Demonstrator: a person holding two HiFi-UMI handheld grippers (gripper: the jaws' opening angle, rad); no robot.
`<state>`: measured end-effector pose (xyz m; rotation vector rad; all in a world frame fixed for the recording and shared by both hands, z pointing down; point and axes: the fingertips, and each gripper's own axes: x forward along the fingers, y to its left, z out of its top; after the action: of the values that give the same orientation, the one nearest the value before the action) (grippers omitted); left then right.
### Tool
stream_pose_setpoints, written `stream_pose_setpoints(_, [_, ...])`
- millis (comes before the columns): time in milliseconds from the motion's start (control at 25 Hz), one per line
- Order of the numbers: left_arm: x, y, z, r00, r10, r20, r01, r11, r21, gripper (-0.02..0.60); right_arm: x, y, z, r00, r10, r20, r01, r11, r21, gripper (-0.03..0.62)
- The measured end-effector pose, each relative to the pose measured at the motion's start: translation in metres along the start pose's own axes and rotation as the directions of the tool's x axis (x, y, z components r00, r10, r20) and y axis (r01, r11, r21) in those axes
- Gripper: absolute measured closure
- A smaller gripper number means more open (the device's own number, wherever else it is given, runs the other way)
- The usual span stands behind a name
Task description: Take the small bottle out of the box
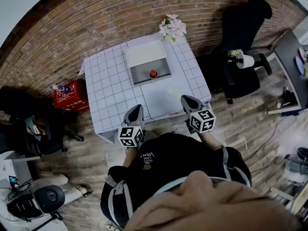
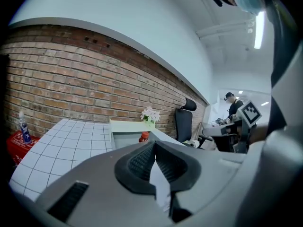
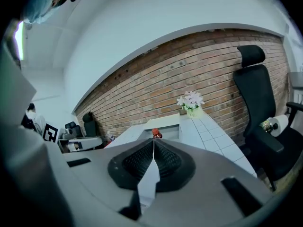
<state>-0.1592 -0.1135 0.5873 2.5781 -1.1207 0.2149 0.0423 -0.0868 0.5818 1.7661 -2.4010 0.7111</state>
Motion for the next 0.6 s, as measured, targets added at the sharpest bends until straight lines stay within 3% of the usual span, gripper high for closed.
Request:
stream_pose_setpoints(280, [0.003,-0.003,-0.008,0.999,0.038,-0.007,-0.038,0.999,-0.02,0.571,0.016,-0.006,0.008,0.999,0.05,0.001,-0.05,0.999,-0.004,0.591])
stream_pose_setpoints(600, [0.022,0.025,0.016,1.0,-0.008,-0.003,0.008,0.999,0.031,0.571,0.041,0.004,0.012,1.0,0.03,0.005,-0.031,0.999,0.039,0.591])
